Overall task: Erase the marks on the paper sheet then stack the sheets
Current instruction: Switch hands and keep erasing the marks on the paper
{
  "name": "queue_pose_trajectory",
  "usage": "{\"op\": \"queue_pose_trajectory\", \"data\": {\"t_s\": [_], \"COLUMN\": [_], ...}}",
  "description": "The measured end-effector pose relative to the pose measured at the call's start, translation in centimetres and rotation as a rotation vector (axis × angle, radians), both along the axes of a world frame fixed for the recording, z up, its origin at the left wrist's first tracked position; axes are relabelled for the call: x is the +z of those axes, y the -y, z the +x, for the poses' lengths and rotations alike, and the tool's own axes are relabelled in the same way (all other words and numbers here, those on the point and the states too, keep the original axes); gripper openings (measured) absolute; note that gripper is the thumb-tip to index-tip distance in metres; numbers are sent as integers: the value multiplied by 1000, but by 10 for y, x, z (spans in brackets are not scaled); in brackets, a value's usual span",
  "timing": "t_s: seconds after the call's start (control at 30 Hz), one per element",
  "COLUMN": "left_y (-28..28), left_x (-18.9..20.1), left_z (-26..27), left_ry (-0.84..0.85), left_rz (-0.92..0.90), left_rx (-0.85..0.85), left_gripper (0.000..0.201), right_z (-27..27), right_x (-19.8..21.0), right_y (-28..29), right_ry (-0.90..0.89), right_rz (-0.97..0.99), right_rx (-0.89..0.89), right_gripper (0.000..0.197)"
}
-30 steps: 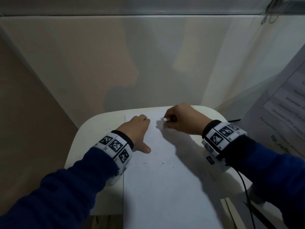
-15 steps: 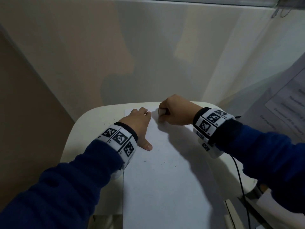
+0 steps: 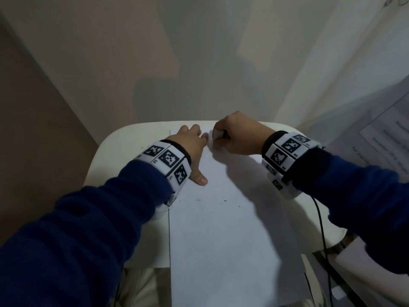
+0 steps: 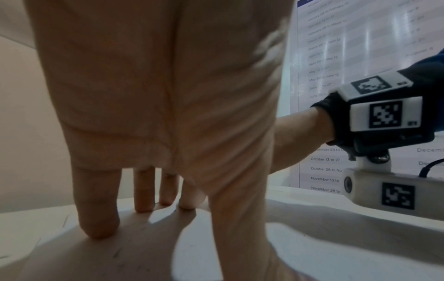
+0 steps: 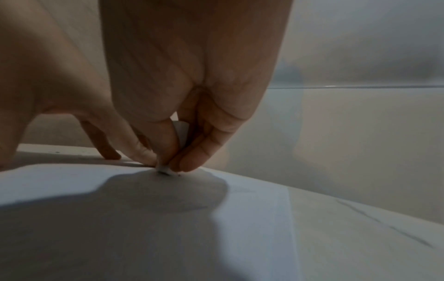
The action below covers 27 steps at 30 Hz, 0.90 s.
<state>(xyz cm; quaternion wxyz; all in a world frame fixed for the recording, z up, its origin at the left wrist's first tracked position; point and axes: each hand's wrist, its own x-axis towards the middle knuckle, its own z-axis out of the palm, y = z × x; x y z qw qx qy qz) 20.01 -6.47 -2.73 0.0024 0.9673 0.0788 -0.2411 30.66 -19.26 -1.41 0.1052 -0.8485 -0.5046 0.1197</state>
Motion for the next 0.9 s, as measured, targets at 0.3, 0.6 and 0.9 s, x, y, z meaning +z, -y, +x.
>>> {"op": "queue_pose_trajectory", "data": {"t_s": [0.3,0.6,0.9], "left_y": [-11,-16,-7], "left_x": [-5,-14,-4], "left_z": [-6,-15,-5], "left_ry": [87,34,10], "left_rz": [-161,-200,-108], "left_rx": [27,-11,-18], "left_gripper": [111,116,110], "right_z": [-5,-8,-8], "right_x": [-5,-7,-8], "right_y": [9,6,2], "right_ry": [-14,14,3], "right_rz": [15,-25,38], "right_rx": [8,10,-33], "right_gripper": [9,10,10]}}
